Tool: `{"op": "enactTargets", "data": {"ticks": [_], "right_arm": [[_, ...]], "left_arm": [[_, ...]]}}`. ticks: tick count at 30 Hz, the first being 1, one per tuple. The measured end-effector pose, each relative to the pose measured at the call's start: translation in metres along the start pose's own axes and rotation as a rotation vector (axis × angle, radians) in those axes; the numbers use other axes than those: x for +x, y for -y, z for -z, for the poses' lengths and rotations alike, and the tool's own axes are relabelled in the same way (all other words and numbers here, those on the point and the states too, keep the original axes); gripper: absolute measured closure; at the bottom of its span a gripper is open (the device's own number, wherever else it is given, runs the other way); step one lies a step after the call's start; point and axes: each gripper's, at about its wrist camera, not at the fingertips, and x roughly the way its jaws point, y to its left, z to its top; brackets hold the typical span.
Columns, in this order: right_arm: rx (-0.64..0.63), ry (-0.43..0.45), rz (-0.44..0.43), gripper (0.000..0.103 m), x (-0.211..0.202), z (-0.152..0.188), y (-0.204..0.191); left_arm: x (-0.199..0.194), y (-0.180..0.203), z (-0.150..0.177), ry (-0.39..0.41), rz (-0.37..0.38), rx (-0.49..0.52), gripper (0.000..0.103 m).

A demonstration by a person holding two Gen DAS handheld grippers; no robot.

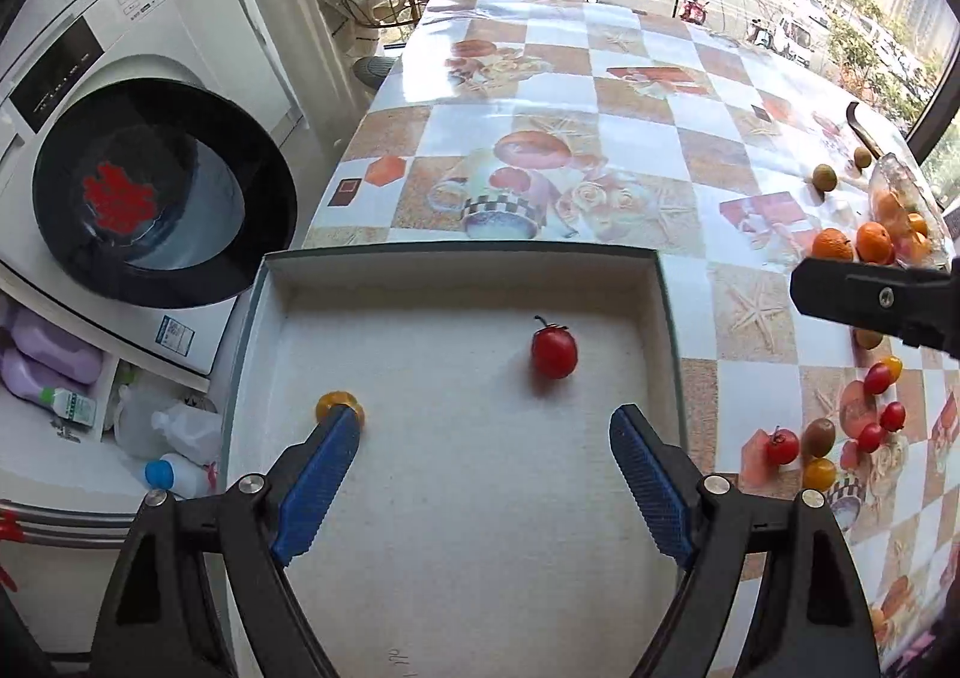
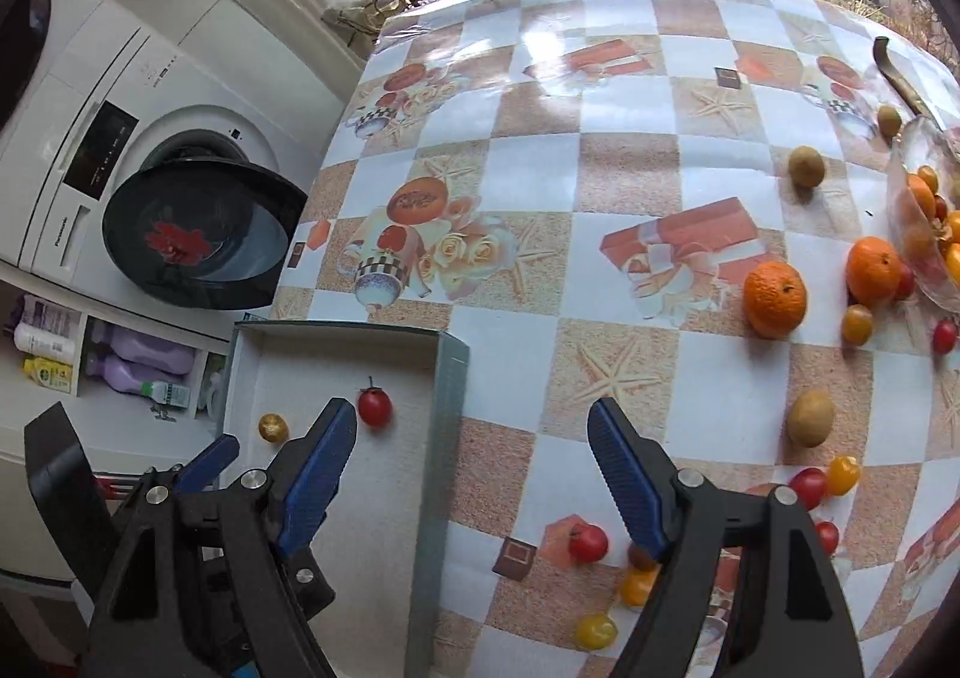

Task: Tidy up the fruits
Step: 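Move both tools back over the fruits on the table, then grasp a tan round fruit with the left tool while the right grasps a red tomato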

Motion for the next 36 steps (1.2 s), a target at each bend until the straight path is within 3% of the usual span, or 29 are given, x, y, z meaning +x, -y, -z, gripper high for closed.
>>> {"op": "enactTargets", "data": {"ticks": [7, 14, 20, 28, 36], "right_arm": [[0.150, -0.020, 0.146, 0.021, -0.028, 0.039, 0.104], [0.272, 0.020, 0.227, 0.021, -0.048, 0.048, 0.170], [0.301, 0.062, 0.259, 0.021, -0.050, 0.029, 0.199], [0.276, 0.091, 0.278, 0.021, -0.040, 0.005, 0.219], [0.236, 0.110, 0.294, 0.041, -0.026, -0.008, 0.225]], "left_arm": [[-0.007, 0.073, -0.006, 0.007, 0.083, 0.114, 0.016], [0.001, 0.137, -0.023, -0.006, 0.163, 0.151, 0.016], [0.015, 0.184, -0.041, -0.037, 0.216, 0.125, 0.016], [0.040, 0.223, -0.041, -0.074, 0.194, 0.154, 0.016], [0.057, 0.232, -0.045, -0.108, 0.177, 0.134, 0.020]]}}
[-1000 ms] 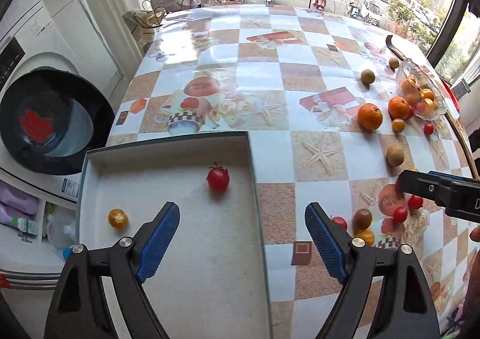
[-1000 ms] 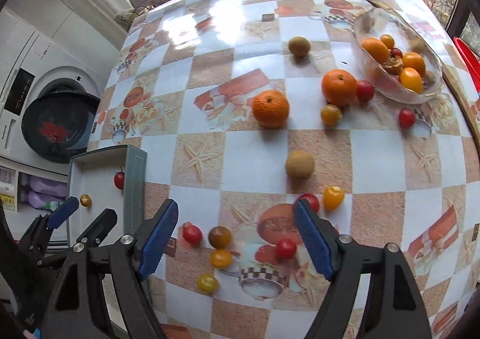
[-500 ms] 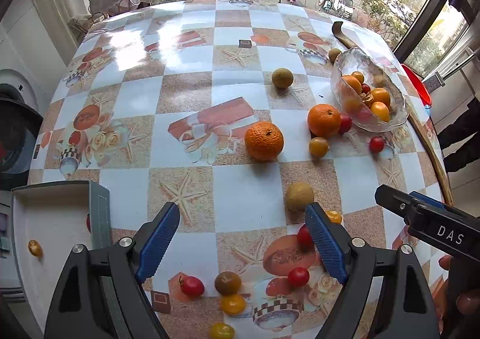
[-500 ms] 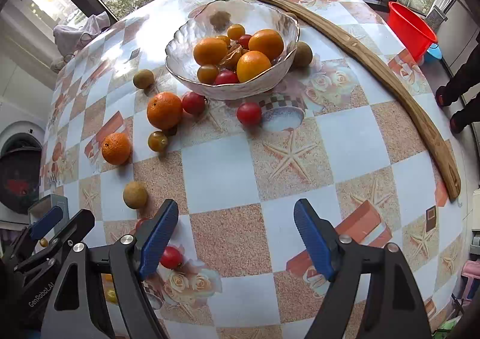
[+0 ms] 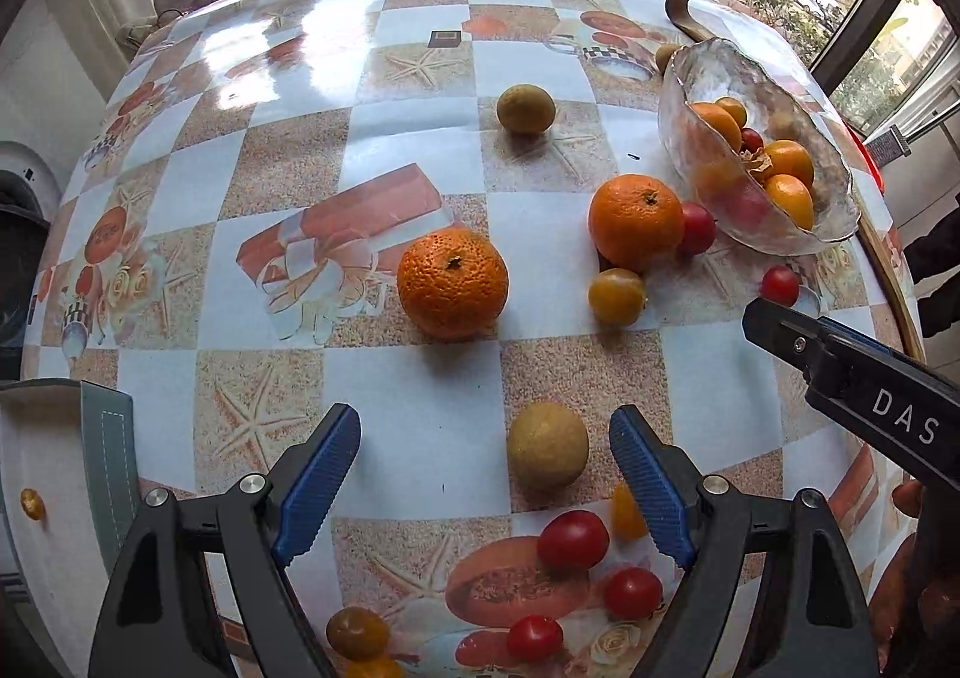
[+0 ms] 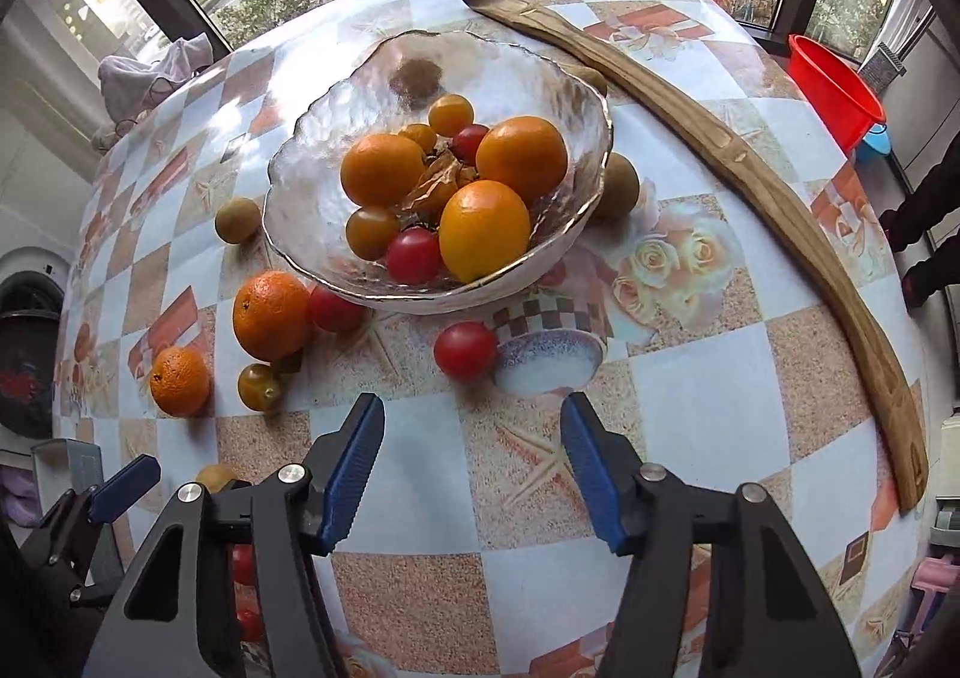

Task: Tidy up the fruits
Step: 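Grasp a tan round fruit with the left tool while the right grasps a red tomato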

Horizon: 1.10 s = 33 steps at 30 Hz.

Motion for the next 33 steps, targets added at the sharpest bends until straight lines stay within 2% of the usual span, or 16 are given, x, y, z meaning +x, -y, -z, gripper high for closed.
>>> {"op": "enactTargets", "data": {"ticks": [2, 8, 9, 11, 13, 14, 15, 21, 33], "right_arm": [[-0.019, 0.021, 0.007, 0.042, 0.001, -0.003, -0.003], [-0.052, 0.049, 0.029, 0.048, 0.004, -0.010, -0.012], [-0.055, 0.053, 0.033, 0.050, 0.006, -0.011, -0.014], [-0.065, 0.058, 0.044, 0.055, 0.006, -0.012, -0.015], [-0.076, 0.061, 0.045, 0.066, 0.006, -0.013, -0.015], [-0.074, 0.060, 0.041, 0.078, 0.006, -0.013, -0.015], [-0.064, 0.056, 0.029, 0.081, 0.006, -0.013, -0.013], [-0.032, 0.029, -0.035, 0.080, -0.003, -0.003, -0.005], [-0.021, -0.034, -0.084, 0.080, -0.028, 0.036, -0.008]], "left_arm": [[0.003, 0.003, 0.000, -0.009, -0.011, 0.004, 0.028], [0.003, 0.003, -0.001, -0.011, -0.013, -0.010, 0.030], [0.003, 0.003, -0.001, -0.009, -0.023, -0.011, 0.037], [0.004, 0.004, -0.002, -0.008, -0.034, -0.007, 0.043], [0.002, 0.002, -0.002, -0.003, -0.036, -0.010, 0.051], [0.000, 0.002, -0.001, 0.002, -0.035, -0.006, 0.063], [-0.001, 0.001, -0.002, 0.005, -0.032, -0.001, 0.076], [-0.008, -0.006, 0.003, 0.006, 0.040, -0.015, 0.076], [-0.040, -0.032, 0.024, 0.031, 0.087, -0.041, 0.076]]}}
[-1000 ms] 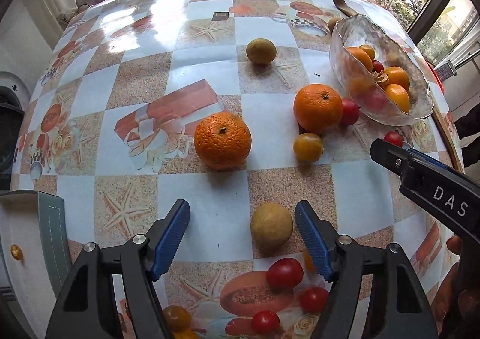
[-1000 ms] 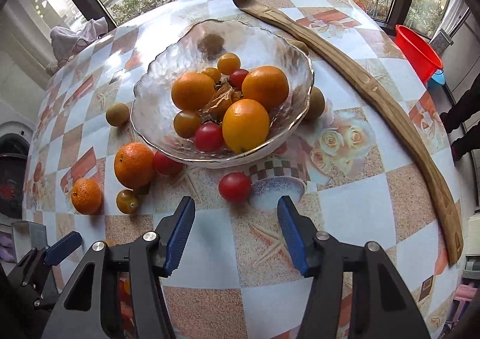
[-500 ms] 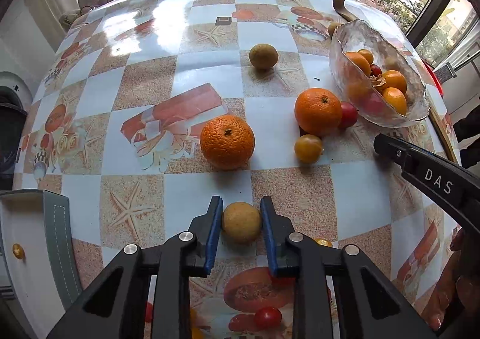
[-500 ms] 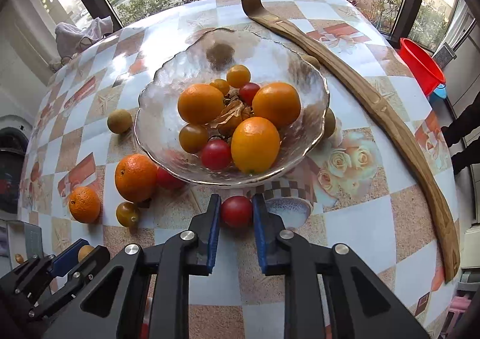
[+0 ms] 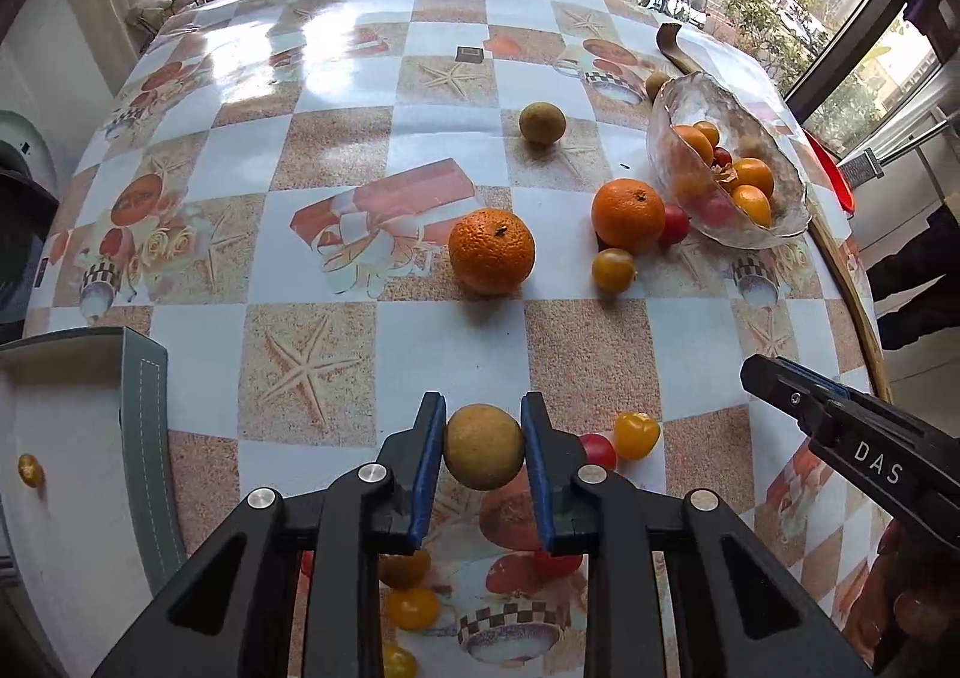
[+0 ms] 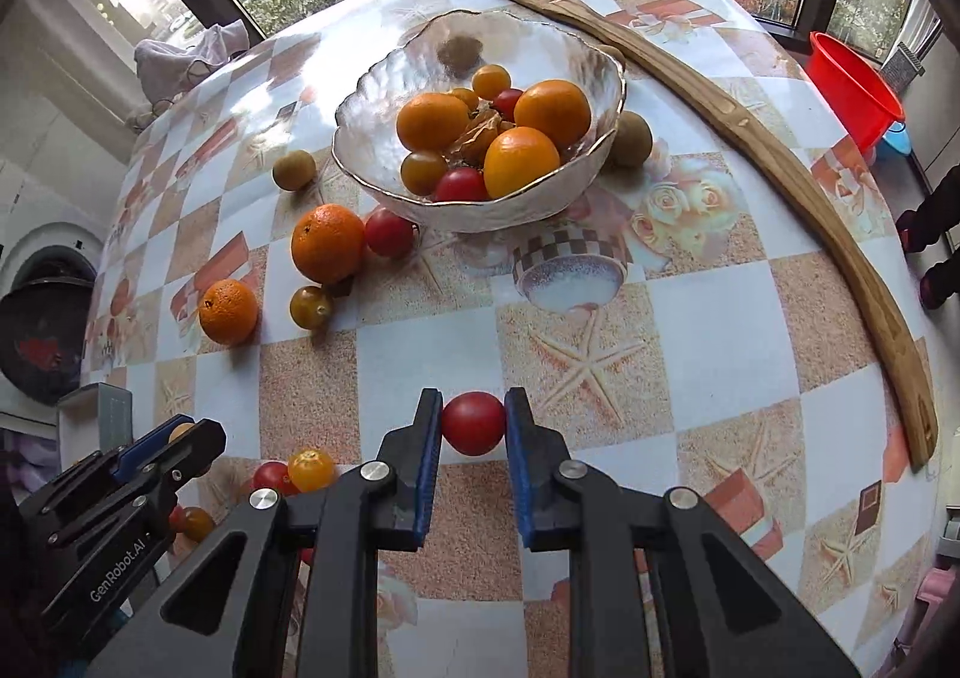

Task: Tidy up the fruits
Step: 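Carry the tan fruit and red tomato over the white tray with both tools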

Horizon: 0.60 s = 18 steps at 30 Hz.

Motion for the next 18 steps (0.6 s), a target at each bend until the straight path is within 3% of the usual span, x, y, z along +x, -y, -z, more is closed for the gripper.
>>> {"op": "enactTargets", "data": {"ticks": [8, 18], "right_arm": [[-0.026, -0.016, -0.034, 0.080, -0.016, 0.014, -0.024], [-0.132, -0.036, -0.078, 0.080, -0.018, 0.019, -0.087]], "left_arm": [[-0.030, -0.021, 0.011, 0.033, -0.004, -0.014, 0.076], [-0.057, -0.073, 0.026, 0.064, -0.046, -0.090, 0.076]]}}
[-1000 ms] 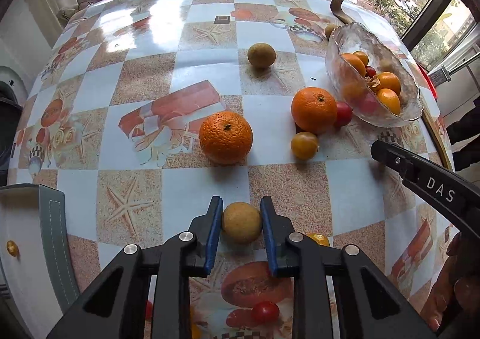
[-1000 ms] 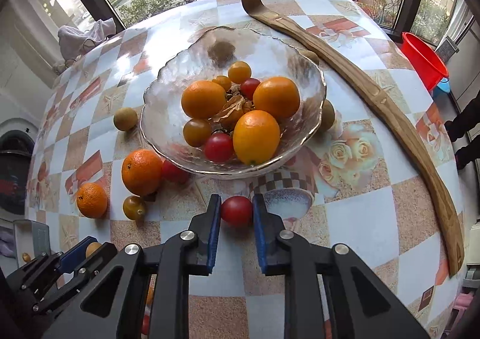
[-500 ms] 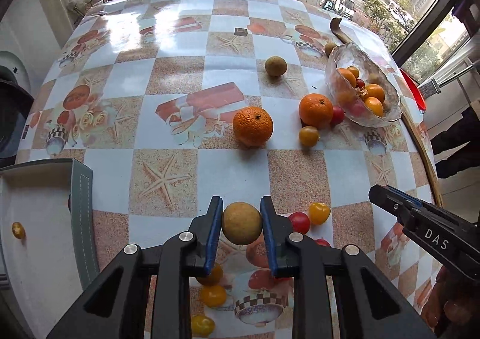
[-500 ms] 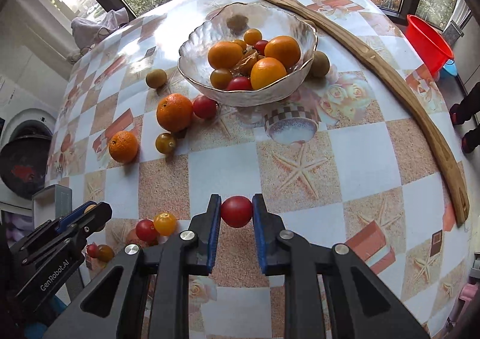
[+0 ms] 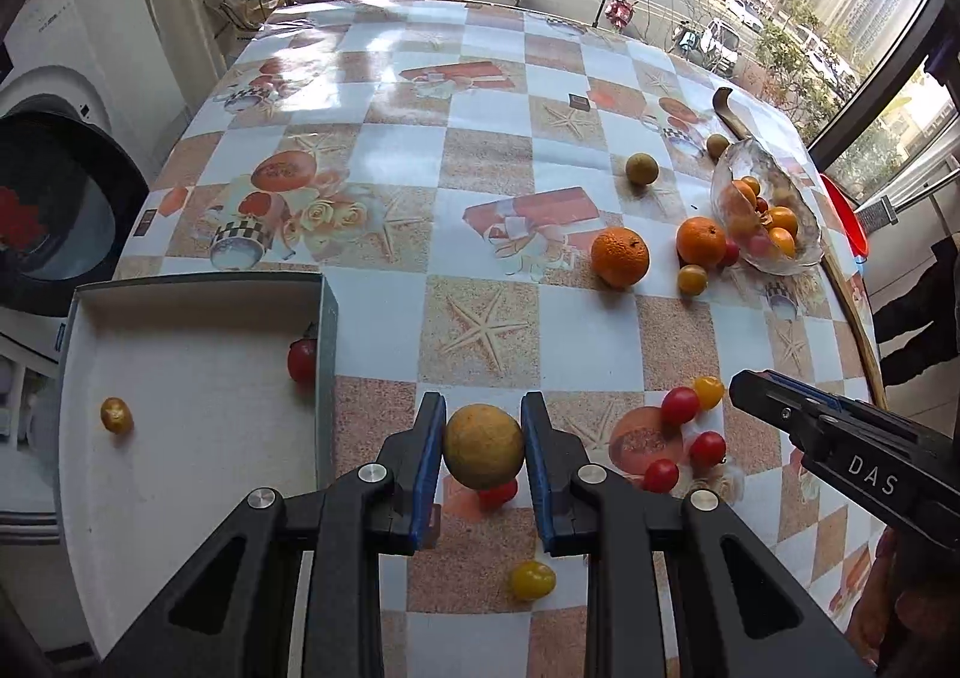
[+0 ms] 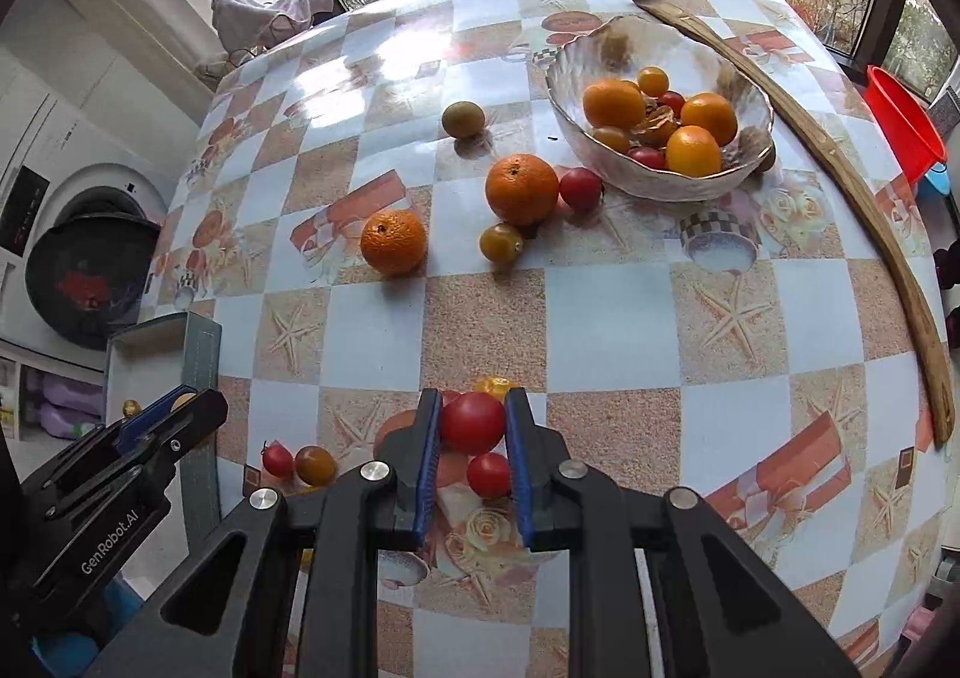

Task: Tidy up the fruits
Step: 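Carry the tan fruit and red tomato over the white tray with both tools, then open both tools to drop the fruits into the tray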

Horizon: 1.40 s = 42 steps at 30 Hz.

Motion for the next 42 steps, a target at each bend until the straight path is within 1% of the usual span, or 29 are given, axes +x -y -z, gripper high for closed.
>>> {"op": "enactTargets", "data": {"ticks": [9, 17, 20, 23, 26, 32, 37, 42], "right_arm": [[-0.137, -0.039, -0.081, 0.080, 0.017, 0.002, -0.087], [-0.246, -0.095, -0.171, 0.080, 0.044, 0.006, -0.168], [-0.278, -0.118, -0.185, 0.080, 0.055, 0.008, -0.191], [-0.300, -0.138, -0.185, 0.080, 0.068, 0.008, -0.209], [-0.317, -0.155, -0.180, 0.080, 0.081, 0.007, -0.223], [-0.358, -0.164, -0.156, 0.080, 0.102, 0.003, -0.245], [-0.396, -0.152, -0.134, 0.080, 0.112, 0.000, -0.256], [-0.410, -0.160, -0.114, 0.080, 0.122, 0.001, -0.259]], "left_arm": [[-0.021, -0.075, 0.020, 0.022, -0.083, -0.114, 0.076], [-0.024, -0.147, 0.044, 0.016, -0.171, -0.236, 0.076], [-0.022, -0.167, 0.050, 0.016, -0.209, -0.260, 0.076], [-0.018, -0.184, 0.054, 0.012, -0.224, -0.290, 0.076], [-0.011, -0.196, 0.054, 0.008, -0.235, -0.308, 0.076], [0.001, -0.202, 0.057, -0.005, -0.250, -0.294, 0.076], [0.006, -0.204, 0.058, -0.015, -0.251, -0.292, 0.076], [0.008, -0.202, 0.058, -0.013, -0.256, -0.272, 0.075]]}}
